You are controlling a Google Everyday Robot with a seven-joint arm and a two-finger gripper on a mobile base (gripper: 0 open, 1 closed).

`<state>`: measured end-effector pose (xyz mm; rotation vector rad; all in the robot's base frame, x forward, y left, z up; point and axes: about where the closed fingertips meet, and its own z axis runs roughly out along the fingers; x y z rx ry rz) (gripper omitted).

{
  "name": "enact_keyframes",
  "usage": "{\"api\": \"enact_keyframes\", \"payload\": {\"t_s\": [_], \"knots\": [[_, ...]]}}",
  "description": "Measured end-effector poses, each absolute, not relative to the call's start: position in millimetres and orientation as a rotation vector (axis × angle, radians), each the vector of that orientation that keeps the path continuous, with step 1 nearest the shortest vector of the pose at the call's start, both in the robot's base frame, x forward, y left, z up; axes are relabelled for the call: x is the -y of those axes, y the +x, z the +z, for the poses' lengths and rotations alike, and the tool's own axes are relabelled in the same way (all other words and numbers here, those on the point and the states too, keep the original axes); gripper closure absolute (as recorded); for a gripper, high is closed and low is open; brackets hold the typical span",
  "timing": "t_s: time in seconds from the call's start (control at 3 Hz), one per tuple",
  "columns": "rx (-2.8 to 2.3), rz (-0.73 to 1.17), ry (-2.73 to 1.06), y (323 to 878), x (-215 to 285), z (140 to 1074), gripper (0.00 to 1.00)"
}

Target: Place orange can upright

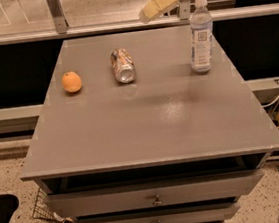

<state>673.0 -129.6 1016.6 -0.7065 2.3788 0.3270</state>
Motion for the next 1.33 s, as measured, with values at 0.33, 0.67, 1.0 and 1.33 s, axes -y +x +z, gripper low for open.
{"api": "enact_keyframes", "payload": {"t_s": [0.33,0.67,1.0,1.33], "knots": [[-2.379,0.327,-0.706,673,130,1017,0.00],[-2.379,0.327,-0.706,673,130,1017,0.00],[-2.335,0.199,-0.659,655,146,1060,0.00],[-2.244,-0.009,-0.555,610,171,1143,0.00]]}}
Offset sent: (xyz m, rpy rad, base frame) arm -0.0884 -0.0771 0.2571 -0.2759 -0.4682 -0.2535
